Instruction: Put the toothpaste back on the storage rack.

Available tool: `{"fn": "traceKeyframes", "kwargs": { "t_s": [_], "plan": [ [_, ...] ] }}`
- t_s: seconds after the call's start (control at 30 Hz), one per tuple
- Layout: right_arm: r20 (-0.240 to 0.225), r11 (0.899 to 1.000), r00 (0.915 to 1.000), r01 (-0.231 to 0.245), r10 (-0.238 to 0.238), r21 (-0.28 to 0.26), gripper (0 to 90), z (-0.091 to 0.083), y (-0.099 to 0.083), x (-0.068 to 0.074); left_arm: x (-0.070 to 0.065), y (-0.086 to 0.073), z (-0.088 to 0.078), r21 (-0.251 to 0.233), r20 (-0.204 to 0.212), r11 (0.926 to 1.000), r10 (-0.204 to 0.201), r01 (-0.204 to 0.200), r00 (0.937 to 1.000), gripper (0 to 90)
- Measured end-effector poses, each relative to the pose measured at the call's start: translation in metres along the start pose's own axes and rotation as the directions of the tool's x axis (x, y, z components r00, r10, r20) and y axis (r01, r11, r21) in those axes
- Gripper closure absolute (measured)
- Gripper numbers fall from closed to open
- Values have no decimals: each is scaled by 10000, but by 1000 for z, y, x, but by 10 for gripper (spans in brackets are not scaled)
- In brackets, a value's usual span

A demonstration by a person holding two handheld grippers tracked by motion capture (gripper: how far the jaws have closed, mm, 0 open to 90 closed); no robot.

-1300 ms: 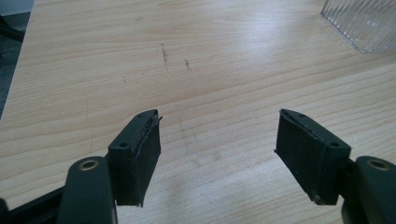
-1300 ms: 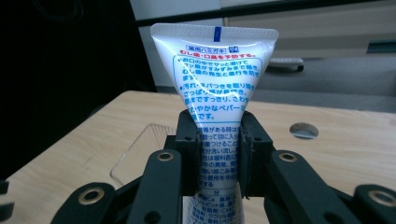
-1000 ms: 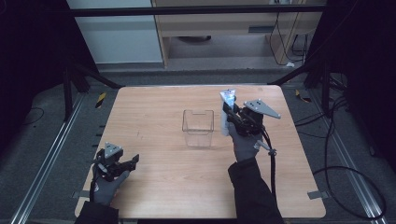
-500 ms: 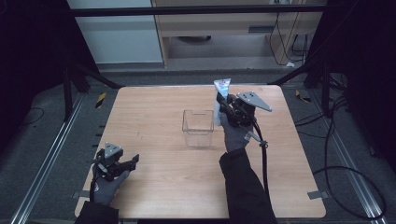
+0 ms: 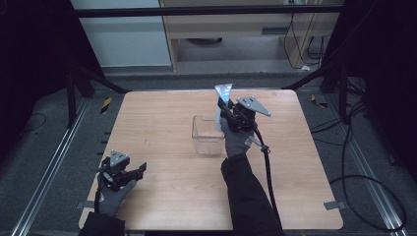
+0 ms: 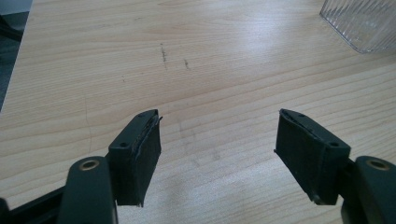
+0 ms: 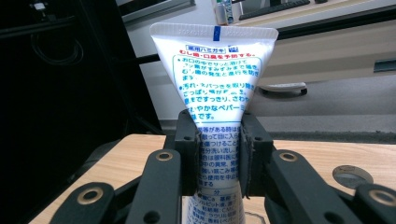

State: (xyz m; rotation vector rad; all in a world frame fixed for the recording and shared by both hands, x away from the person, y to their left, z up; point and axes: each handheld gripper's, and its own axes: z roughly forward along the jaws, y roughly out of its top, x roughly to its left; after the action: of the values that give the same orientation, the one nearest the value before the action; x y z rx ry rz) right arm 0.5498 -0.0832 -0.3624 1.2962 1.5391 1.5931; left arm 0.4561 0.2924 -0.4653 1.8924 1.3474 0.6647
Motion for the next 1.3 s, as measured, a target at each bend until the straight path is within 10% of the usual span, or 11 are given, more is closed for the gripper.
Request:
{"fn": "traceKeyframes", "kwargs": {
  "t_s": [1.3],
  "plan": [
    [282, 9933, 9991, 281, -314, 1120, 721, 31, -55, 2, 1, 0, 0, 7, -8, 10000, -23, 23, 10000, 301]
  ]
}}
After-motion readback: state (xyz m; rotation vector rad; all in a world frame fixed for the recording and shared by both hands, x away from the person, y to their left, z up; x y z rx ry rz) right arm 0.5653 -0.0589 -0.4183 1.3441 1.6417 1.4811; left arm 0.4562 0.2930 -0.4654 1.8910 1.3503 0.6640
